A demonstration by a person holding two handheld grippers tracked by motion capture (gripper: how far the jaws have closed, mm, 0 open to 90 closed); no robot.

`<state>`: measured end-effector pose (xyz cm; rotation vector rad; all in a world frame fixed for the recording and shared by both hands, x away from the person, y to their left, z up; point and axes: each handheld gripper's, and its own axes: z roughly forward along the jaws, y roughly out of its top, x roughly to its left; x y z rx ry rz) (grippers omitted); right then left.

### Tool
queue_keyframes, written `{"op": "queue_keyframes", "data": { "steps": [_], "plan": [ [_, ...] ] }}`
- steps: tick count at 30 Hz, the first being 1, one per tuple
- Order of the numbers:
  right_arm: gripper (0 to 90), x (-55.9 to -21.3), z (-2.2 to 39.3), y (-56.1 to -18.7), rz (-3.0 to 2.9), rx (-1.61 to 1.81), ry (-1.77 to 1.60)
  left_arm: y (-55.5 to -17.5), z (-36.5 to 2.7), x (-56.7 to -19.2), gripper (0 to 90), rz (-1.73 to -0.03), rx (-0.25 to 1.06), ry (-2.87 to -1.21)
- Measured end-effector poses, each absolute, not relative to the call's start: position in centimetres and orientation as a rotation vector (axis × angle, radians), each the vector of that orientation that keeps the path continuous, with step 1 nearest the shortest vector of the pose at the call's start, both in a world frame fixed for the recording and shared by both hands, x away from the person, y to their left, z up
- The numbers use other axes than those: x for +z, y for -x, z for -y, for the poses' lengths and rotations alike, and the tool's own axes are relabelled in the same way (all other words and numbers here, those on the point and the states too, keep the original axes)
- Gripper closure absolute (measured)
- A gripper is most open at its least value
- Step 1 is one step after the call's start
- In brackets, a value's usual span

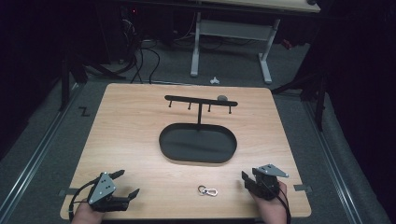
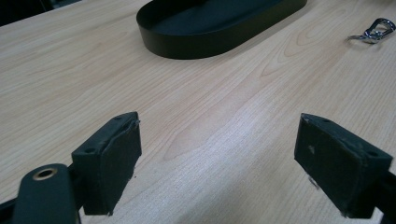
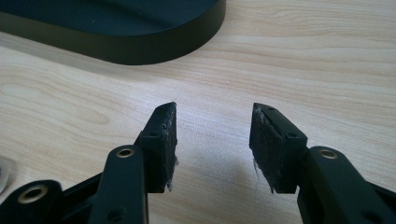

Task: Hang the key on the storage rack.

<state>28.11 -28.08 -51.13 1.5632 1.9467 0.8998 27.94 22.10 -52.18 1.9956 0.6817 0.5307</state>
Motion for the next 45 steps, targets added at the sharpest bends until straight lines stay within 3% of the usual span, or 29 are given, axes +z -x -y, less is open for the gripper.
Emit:
{"op": "queue_keyframes", "data": {
  "steps": [19,25,32,36,40,45],
  "plan": [
    [43.8,-51.1,27.6,-28.7,-1.969,0.872,-1.497,-29.0,-21.6,-51.7,15.2,-0.746,0.616,-1.969],
    [43.9,-50.0,26.7,-29.7,-1.998,0.903,-1.402,-30.0,-21.8,-50.6,14.9,-0.811,0.572,-1.938],
    [42.8,-50.8,26.0,-29.7,-2.093,0.947,-1.324,-30.4,-21.6,-50.3,15.2,-0.887,0.715,-1.895],
    [41.1,-50.7,26.3,-29.2,-2.11,0.994,-1.309,-30.7,-21.1,-50.5,15.2,-0.887,0.716,-1.894],
    [39.4,-50.3,27.0,-29.0,-2.116,1.03,-1.319,-30.3,-19.8,-50.5,15.2,-0.785,0.768,-1.954],
    [35.6,-49.8,26.7,-28.7,-2.103,1.065,-1.34,-30.0,-20.3,-50.8,15.2,-0.86,0.743,-1.924]
  ]
}}
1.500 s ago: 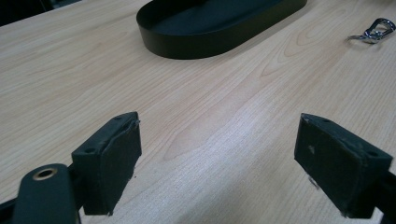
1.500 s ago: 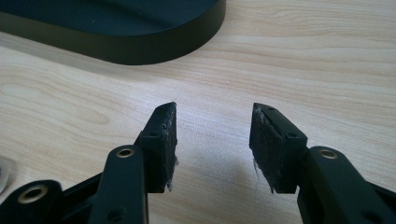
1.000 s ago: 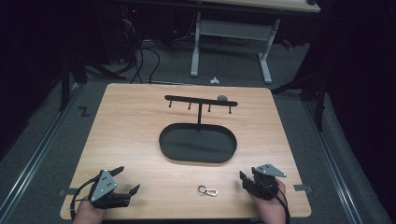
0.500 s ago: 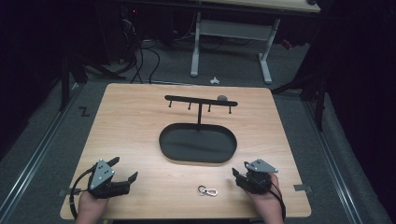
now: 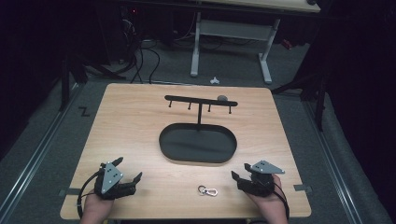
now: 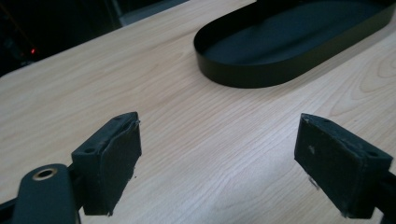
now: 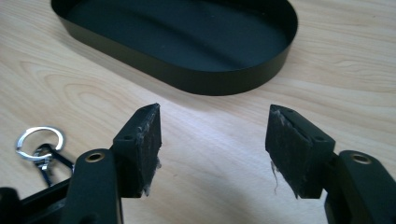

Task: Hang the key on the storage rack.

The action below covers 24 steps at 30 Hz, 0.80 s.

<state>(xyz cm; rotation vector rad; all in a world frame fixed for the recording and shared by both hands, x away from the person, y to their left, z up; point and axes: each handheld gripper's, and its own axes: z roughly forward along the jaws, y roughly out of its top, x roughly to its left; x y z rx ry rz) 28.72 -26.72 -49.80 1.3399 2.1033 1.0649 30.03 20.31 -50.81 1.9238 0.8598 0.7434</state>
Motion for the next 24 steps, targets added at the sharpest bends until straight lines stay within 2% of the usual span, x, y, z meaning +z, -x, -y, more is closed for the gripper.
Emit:
{"op": "queue_keyframes", "data": {
  "steps": [5,10,24],
  "plan": [
    [33.2,-49.9,25.6,-28.3,-2.144,1.03,-1.311,-29.7,-21.9,-50.4,15.2,-0.817,0.589,-1.865],
    [30.3,-50.3,24.3,-28.4,-2.214,1.015,-1.333,-29.8,-22.9,-50.5,15.2,-0.831,0.624,-1.843],
    [43.7,-50.5,20.2,-26.5,-2.416,1.004,-1.171,-30.3,-22.7,-50.4,15.2,-0.785,0.639,-1.849]
  ]
}}
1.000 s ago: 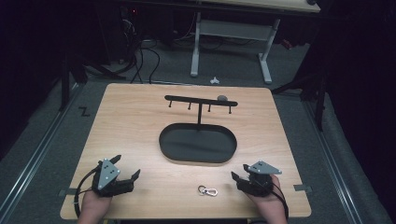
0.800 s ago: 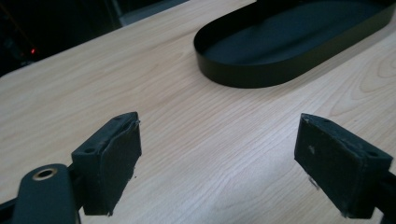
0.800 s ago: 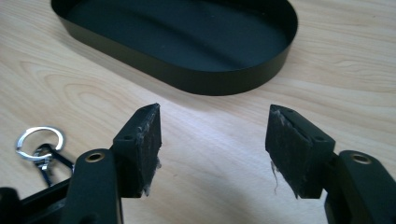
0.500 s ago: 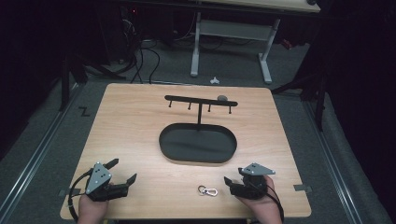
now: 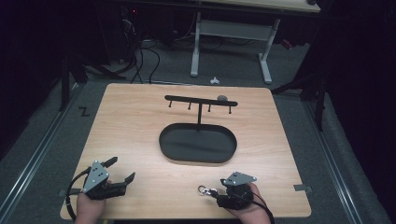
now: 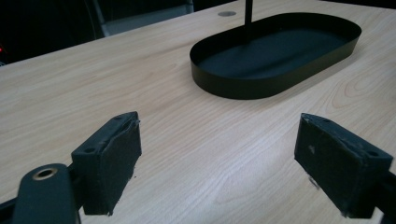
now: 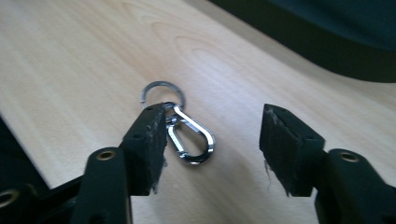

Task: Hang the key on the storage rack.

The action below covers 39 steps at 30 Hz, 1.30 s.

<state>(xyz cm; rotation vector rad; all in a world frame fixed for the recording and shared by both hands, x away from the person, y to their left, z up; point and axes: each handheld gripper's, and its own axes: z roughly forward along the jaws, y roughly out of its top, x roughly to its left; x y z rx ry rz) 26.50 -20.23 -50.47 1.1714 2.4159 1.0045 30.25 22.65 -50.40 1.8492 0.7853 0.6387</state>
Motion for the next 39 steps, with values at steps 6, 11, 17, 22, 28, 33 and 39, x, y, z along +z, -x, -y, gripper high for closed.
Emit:
{"op": "queue_keyframes", "data": {
  "steps": [6,11,17,22,28,33,39],
  "plan": [
    [49.7,-50.4,19.8,-26.8,-2.496,0.929,-1.14,-30.8,-21.9,-50.7,15.2,-0.768,0.638,-1.881],
    [55.8,-50.2,18.9,-27.7,-2.6,0.856,-1.1,-30.5,-22.1,-50.6,15.2,-0.763,0.638,-1.875],
    [56.4,-50.4,17.9,-28.6,-2.673,0.769,-1.07,-30.7,-22.3,-50.6,15.2,-0.775,0.64,-1.865],
    [66.9,-50.4,17.5,-28.7,-2.688,0.726,-1.055,-30.6,-22.5,-50.6,15.2,-0.777,0.634,-1.853],
    [68.2,-50.5,17.9,-28.0,-2.615,0.701,-1.092,-30.7,-22.6,-50.6,15.2,-0.781,0.631,-1.854],
    [68.2,-50.7,20.9,-28.0,-2.494,0.725,-1.273,-30.6,-22.6,-50.6,15.2,-0.783,0.617,-1.846],
    [68.2,-50.6,24.5,-27.6,-2.347,0.654,-1.423,-30.1,-22.5,-50.6,15.2,-0.751,0.615,-1.854]
  ]
}}
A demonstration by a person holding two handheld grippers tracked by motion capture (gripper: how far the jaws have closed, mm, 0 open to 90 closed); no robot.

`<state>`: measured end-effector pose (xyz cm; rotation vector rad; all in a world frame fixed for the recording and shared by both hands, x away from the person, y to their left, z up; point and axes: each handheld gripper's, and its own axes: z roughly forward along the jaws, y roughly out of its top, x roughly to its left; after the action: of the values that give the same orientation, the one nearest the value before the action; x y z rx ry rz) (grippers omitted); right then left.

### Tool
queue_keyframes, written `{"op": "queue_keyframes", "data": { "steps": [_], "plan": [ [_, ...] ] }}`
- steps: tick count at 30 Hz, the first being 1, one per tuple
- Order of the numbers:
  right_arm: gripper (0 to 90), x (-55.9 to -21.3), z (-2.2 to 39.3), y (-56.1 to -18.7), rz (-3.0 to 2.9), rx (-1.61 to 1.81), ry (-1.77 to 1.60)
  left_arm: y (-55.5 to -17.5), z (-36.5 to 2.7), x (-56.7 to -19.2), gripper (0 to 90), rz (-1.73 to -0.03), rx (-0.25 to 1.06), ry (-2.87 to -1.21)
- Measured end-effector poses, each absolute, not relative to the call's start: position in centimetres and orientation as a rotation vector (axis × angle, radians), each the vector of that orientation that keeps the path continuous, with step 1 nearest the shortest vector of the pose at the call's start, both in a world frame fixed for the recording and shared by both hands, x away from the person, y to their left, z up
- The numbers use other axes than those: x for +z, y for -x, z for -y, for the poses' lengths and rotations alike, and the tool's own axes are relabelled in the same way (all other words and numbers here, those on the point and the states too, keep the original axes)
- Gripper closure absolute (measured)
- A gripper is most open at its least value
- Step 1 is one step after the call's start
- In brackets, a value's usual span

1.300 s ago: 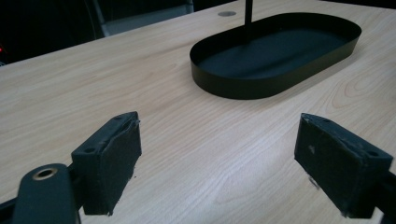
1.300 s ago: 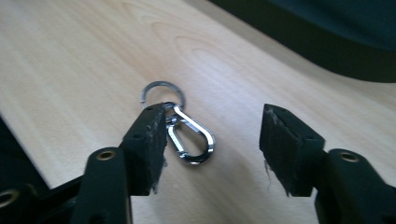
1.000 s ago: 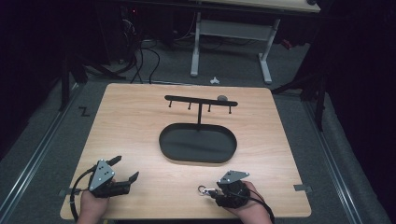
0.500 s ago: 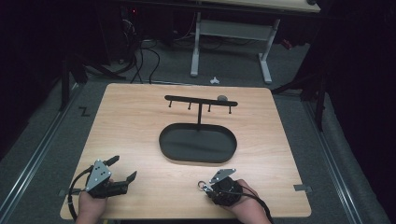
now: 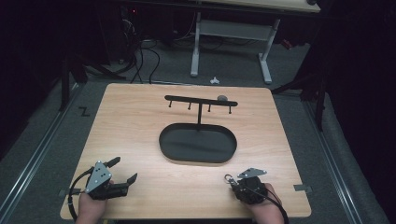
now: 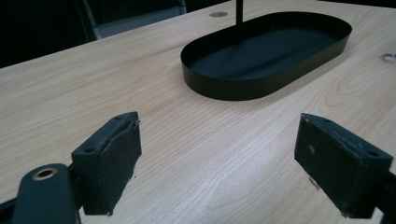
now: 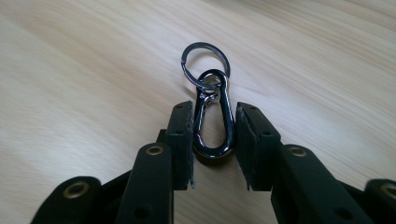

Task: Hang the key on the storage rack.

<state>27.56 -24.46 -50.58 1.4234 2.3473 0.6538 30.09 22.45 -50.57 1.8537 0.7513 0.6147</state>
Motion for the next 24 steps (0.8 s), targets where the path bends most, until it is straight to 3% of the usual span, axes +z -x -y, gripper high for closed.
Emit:
{"op": "queue_keyframes", "data": {
  "steps": [7,24],
  "plan": [
    [67.8,-50.5,26.6,-27.7,-2.292,0.619,-1.524,-30.1,-22.6,-50.5,15.2,-0.759,0.604,-1.836],
    [62.7,-49.6,26.2,-28.8,-2.407,0.498,-1.52,-30.3,-22.2,-50.7,15.2,-0.733,0.605,-1.862]
  ]
}}
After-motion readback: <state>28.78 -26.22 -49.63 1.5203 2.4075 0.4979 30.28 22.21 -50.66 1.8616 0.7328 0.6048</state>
